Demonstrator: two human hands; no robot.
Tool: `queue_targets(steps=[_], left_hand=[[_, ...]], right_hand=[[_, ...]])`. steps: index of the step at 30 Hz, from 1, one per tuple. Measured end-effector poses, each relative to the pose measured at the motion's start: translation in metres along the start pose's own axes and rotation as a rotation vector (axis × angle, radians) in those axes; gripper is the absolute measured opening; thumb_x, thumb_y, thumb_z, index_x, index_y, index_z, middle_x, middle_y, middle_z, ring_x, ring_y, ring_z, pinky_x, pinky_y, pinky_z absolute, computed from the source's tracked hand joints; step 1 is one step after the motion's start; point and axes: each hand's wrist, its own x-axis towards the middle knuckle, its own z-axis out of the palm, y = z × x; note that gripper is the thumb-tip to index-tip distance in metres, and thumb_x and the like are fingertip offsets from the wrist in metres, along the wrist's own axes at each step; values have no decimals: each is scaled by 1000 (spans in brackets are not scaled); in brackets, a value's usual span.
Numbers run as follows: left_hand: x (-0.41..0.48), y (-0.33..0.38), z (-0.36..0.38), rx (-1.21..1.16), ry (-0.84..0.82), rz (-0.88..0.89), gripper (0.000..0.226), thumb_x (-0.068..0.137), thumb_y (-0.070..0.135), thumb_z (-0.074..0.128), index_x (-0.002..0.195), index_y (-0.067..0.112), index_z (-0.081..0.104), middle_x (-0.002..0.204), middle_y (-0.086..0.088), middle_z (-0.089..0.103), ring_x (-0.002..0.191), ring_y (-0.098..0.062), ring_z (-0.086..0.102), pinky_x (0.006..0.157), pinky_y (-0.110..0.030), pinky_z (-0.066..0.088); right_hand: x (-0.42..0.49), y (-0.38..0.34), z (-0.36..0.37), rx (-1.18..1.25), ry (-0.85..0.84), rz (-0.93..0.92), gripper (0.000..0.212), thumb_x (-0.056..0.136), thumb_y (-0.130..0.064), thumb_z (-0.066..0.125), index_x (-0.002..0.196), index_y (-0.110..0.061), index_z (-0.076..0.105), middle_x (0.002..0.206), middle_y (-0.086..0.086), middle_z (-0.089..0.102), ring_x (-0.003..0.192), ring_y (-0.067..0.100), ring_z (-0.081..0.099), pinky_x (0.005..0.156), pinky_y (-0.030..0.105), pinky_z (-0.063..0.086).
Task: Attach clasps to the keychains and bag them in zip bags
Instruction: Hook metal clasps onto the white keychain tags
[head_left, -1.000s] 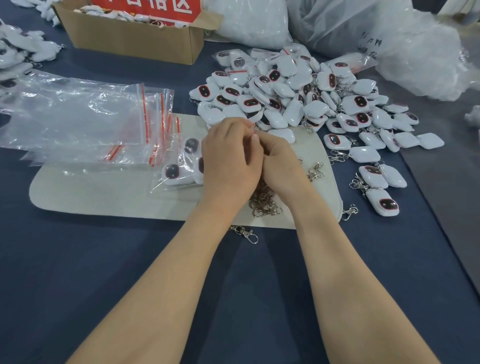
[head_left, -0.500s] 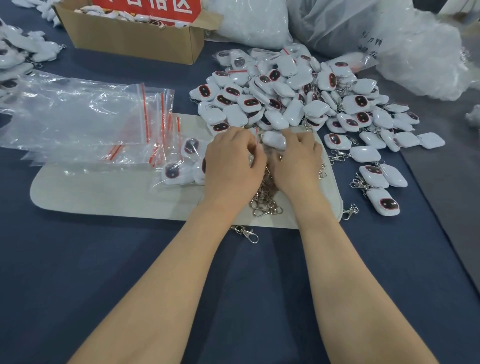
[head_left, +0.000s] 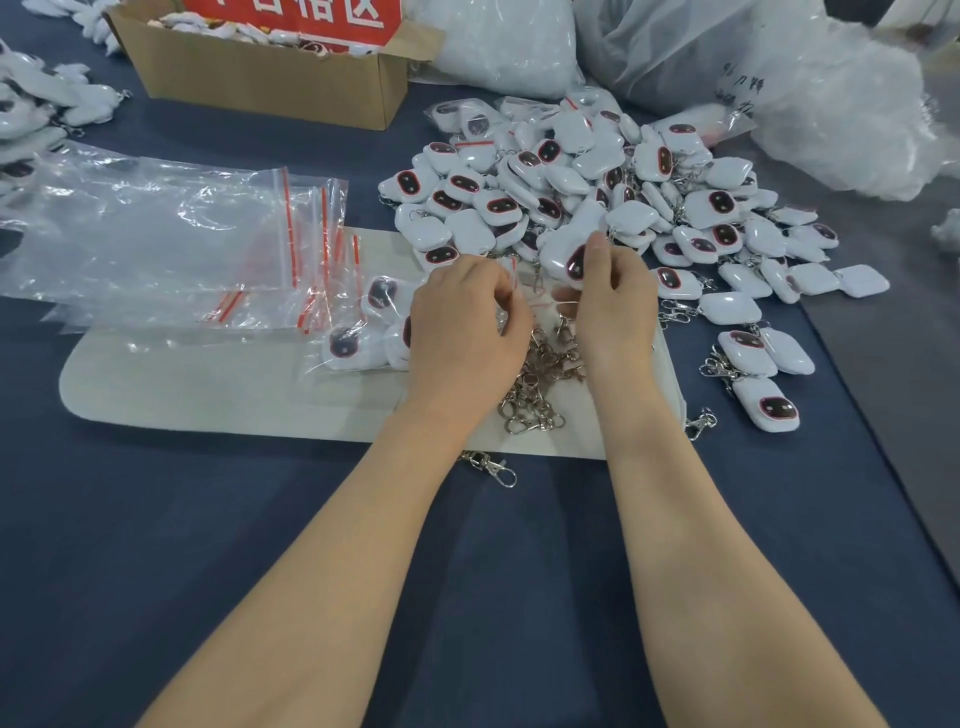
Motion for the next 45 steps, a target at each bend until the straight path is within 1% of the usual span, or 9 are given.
queue_targets(steps=[4, 9, 13, 15, 20, 24, 33, 41, 45], left_hand=[[0, -1, 1, 10, 3, -10, 13, 89, 17, 55, 78, 10, 57, 92, -3, 62, 90, -20, 52, 81, -31, 38], [0, 0, 0, 3, -3, -13, 13, 89, 18, 56, 78, 11, 57, 94, -3, 62, 92, -20, 52, 81, -31, 38], [0, 0, 0, 3, -3, -14, 13, 89, 18, 56, 78, 11, 57, 94, -3, 63, 91, -20, 52, 81, -31, 38], [0, -1, 0, 0, -5, -14, 12, 89, 17, 56, 78, 11, 57, 94, -3, 62, 91, -20, 52, 81, -31, 38], [0, 0, 0, 0, -7, -8, 12, 90, 17, 56, 79, 12, 57, 94, -3, 62, 91, -21, 53, 82, -34, 40], [0, 1, -1, -1, -7, -9, 12, 90, 17, 55, 80, 12, 57, 93, -3, 62, 91, -21, 53, 82, -35, 41], [1, 1, -1, -10, -8, -13, 13, 89, 17, 55, 79, 10, 58, 91, -4, 62, 90, -23, 53, 83, -40, 42], [0, 1, -1, -18, -2, -10, 13, 89, 16, 55, 78, 10, 58, 90, -4, 63, 88, -22, 53, 81, -38, 42], [0, 1, 0, -21, -4, -12, 14, 89, 17, 55, 78, 10, 58, 90, -4, 62, 89, -22, 53, 83, -38, 42]], right_hand=[[5, -3, -2, 483, -80, 261, 18, 99, -21, 55, 90, -5, 57, 74, 4, 59, 51, 7, 58, 52, 18, 48], [6, -2, -6, 582, -116, 339, 23, 92, -12, 64, 69, -15, 59, 62, -4, 51, 56, 7, 47, 55, 19, 41], [5, -5, -5, 748, -143, 400, 7, 96, -19, 59, 95, -15, 64, 90, 2, 67, 83, 15, 63, 71, 23, 52], [3, -7, -5, 788, -162, 374, 10, 99, -17, 54, 100, -11, 62, 91, 5, 69, 81, 17, 68, 74, 25, 54], [-4, -10, -3, 484, -192, 185, 18, 99, -13, 49, 85, -12, 61, 72, -1, 68, 66, 9, 67, 60, 21, 50], [-4, -6, 0, 314, -232, 96, 16, 94, -18, 54, 79, -16, 60, 85, 12, 65, 83, 22, 64, 73, 32, 47], [-5, -4, 6, 391, -308, 160, 37, 102, -11, 42, 77, -20, 68, 76, -3, 72, 76, 11, 68, 74, 28, 52], [-5, -8, 5, 340, -259, 216, 20, 100, -11, 45, 102, -6, 65, 102, 14, 70, 99, 26, 67, 93, 42, 53], [-4, -6, 3, 200, -187, 159, 15, 97, -19, 52, 105, -13, 63, 109, 17, 69, 106, 34, 64, 96, 52, 50]])
